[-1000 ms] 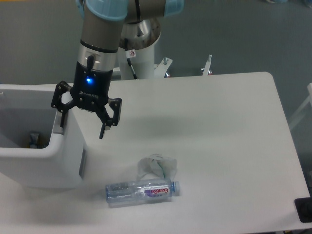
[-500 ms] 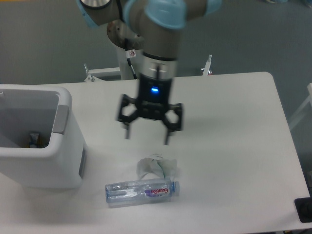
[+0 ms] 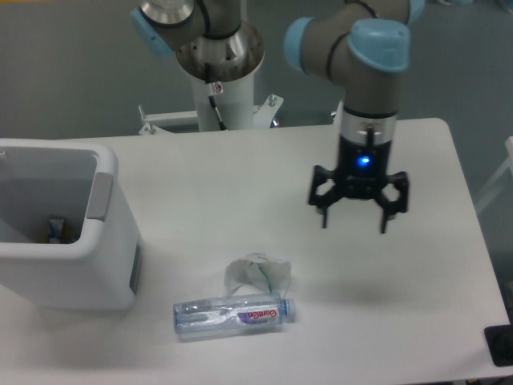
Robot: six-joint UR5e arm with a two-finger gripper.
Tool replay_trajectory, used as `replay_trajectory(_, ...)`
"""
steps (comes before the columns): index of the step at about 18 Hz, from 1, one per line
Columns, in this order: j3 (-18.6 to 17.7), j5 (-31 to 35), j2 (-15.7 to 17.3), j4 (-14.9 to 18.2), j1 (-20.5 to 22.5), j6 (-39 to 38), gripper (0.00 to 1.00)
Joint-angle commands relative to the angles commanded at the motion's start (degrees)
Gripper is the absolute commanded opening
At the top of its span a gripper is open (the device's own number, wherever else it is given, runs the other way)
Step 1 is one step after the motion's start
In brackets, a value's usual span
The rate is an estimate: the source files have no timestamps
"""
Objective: Open the trash can
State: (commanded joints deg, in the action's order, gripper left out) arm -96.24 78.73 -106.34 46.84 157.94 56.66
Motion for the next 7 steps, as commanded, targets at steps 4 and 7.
replay_trajectory(4, -1.5, 9.3, -1.0, 0.9, -1.1, 11.3, 1.0)
replay_trajectory(7, -1.7, 10.5, -1.4, 0.9, -2.3, 11.5, 1.0)
